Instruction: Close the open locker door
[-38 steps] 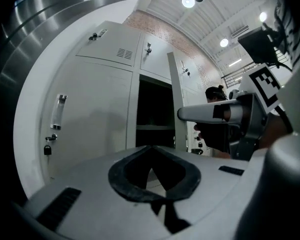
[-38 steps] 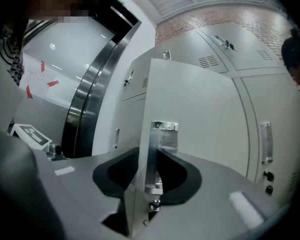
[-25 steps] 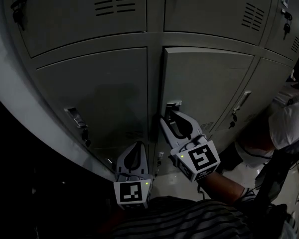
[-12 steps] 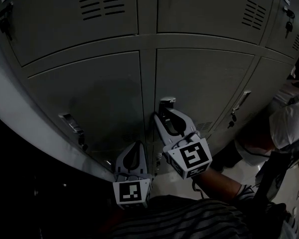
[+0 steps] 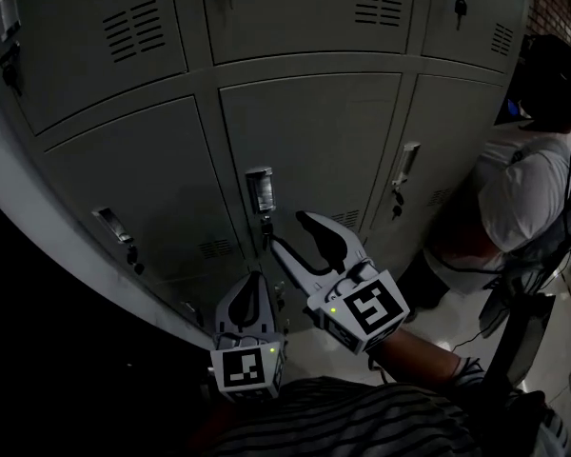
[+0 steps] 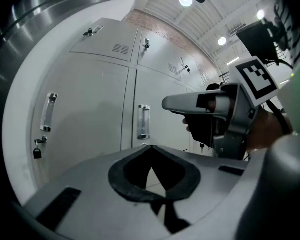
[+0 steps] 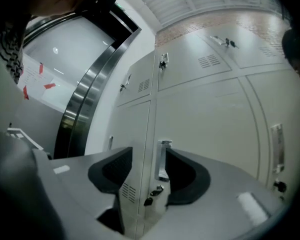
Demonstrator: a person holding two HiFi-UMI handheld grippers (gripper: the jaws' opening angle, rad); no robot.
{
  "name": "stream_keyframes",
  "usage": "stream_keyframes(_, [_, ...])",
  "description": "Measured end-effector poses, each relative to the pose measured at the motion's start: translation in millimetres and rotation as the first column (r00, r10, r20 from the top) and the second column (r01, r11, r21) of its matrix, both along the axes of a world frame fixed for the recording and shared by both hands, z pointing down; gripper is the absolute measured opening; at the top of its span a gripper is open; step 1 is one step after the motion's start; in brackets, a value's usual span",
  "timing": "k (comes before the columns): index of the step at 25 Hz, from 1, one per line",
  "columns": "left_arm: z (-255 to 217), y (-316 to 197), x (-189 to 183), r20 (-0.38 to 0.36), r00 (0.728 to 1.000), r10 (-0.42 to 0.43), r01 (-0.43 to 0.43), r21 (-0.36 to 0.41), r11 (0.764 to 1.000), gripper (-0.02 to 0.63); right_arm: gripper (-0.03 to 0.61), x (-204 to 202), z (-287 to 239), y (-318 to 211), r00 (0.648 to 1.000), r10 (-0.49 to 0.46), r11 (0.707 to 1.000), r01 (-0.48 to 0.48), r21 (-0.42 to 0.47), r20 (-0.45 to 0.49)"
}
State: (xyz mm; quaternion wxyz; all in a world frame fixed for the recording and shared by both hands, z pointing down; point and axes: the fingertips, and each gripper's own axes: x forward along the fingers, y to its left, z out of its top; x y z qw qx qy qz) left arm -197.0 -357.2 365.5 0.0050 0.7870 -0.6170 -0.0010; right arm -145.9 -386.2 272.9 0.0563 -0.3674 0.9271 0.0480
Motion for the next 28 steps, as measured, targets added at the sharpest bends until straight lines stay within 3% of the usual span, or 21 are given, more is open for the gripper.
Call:
stream_keyframes(2, [-6,21,19,-0.005,1.000,0.006,-0.006,0.022,1.000,0.005,0.193,25,1,30,1.000,0.008,1.000,-0.008,-0.009,0.026])
stream_keyframes(11, [-2,165,144,0.003,0.998,0.055,-0.055,0.015,0.998,0.005,0.021,159,22,187,0.996,0.077,0.996,-0.075,-0.049,0.044])
stream_keyframes(15, [4,238,187,0.018,0.999,0.049,-0.049,-0.020,0.999,0.005,0.002,203,33,253,0.996,0.076,0.993,-0.071,-0.099,0.049])
stream_keyframes(23, [0,345,212,0.051,0.999,-0.005,0.008,-0.056,0.998,0.005,0.000,228,52,365,0.999,0.012,0.977,-0.001,-0.212,0.050])
stream_keyframes(28, [-10,377,207,0.069,0.998,0.007,-0.005,-0.033,0.999,0.005,0.000,222,48,397,0.998,0.014,0.977,-0.002,-0.212,0.056])
